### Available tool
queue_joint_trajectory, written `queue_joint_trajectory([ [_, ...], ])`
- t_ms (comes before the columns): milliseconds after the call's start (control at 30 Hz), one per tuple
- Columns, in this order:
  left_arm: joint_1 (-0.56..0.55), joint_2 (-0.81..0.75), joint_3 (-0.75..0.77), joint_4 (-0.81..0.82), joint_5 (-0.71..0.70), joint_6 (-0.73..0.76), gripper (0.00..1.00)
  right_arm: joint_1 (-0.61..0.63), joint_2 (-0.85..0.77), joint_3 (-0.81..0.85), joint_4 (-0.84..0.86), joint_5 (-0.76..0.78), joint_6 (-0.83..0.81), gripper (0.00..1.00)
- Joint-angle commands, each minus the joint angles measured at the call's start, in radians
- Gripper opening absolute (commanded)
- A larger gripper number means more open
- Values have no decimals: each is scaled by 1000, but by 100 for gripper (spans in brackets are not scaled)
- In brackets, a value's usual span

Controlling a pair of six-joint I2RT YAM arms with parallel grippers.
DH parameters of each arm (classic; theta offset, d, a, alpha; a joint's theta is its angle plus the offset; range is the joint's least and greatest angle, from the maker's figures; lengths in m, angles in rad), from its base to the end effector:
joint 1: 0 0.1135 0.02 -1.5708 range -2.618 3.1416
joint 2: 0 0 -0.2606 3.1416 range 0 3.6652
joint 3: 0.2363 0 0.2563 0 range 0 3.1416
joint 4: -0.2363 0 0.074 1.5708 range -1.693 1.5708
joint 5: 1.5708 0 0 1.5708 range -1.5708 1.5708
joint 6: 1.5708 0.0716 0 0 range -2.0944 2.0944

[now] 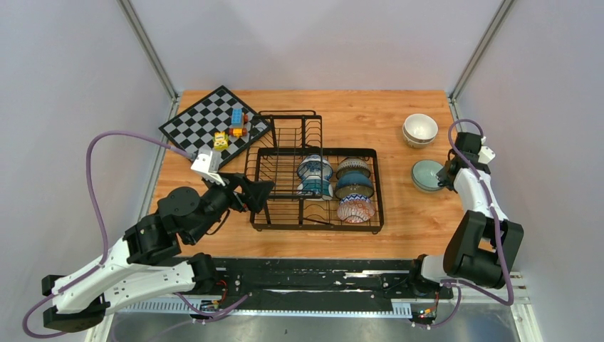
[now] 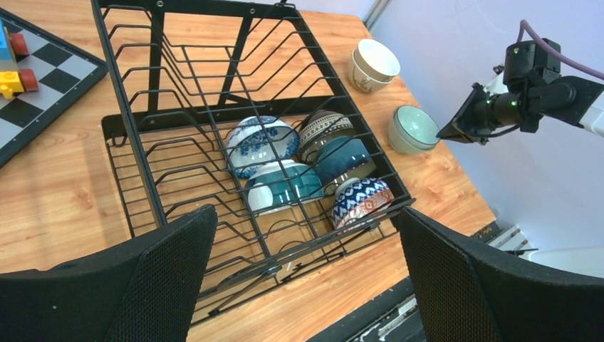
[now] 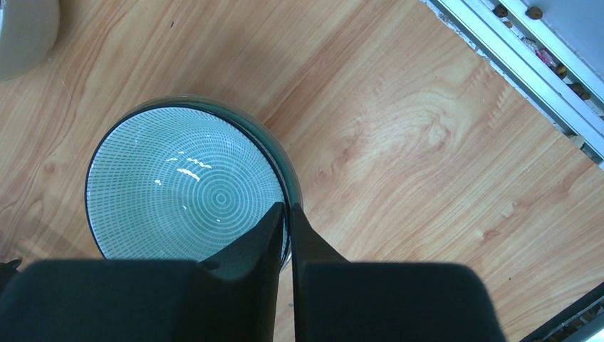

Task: Unload the bowls from the dish rack
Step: Place the bowl with the bowl.

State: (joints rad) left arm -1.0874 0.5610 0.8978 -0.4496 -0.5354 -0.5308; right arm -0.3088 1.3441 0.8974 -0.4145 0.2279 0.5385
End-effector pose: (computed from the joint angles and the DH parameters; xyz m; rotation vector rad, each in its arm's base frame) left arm 0.1018 -0.1153 0.3759 0.0657 1.7253 -0.7664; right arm 0.2864 -0.1083 0.2049 1.0827 2.1525 -0.1715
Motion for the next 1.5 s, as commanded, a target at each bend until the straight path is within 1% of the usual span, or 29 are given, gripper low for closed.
queue_joint_trajectory([
  [0,6,5,-16,19,-10,-2,100,-16,11,-16,-2,-7,-5,10],
  [167,7,5,-17,20,-9,-4,100,-16,13,-14,0,-10,-5,10],
  [233,7,4,-17,18,-10,-3,100,-16,6,-11,-2,-12,-5,12],
  [267,5,5,-15,18,-10,-2,100,-16,-3,-9,-5,-17,-4,14],
  [367,7,5,-9,15,-11,1,100,-14,-49,7,-18,-34,-2,27],
  [433,7,5,-3,13,-12,6,100,0,-80,30,-40,-41,5,33],
  [500,6,8,8,8,-13,12,100,33,-104,65,-63,-39,5,37],
  [600,5,14,31,-16,-27,25,100,104,-146,127,-91,-42,-3,39],
  [733,7,9,59,-75,-91,32,100,233,-206,184,-78,-145,-50,44],
  [833,6,-7,69,-147,-193,-7,100,394,-256,180,-44,-239,-122,46],
  [900,7,-18,68,-191,-247,-47,100,487,-281,159,-28,-269,-156,47],
  [967,7,-28,56,-231,-284,-94,100,537,-285,132,-20,-299,-153,48],
  [1067,7,-33,4,-306,-311,-178,100,546,-270,72,9,-361,-144,49],
  [1167,7,-38,-57,-369,-293,-241,100,545,-241,17,63,-358,-150,50],
  [1233,7,-55,-96,-415,-294,-315,100,545,-214,2,93,-354,-134,51],
  [1367,7,-147,-180,-472,-303,-444,100,546,-185,-4,152,-341,-73,50],
  [1467,5,-239,-238,-476,-299,-485,100,549,-200,-26,200,-341,-38,50],
])
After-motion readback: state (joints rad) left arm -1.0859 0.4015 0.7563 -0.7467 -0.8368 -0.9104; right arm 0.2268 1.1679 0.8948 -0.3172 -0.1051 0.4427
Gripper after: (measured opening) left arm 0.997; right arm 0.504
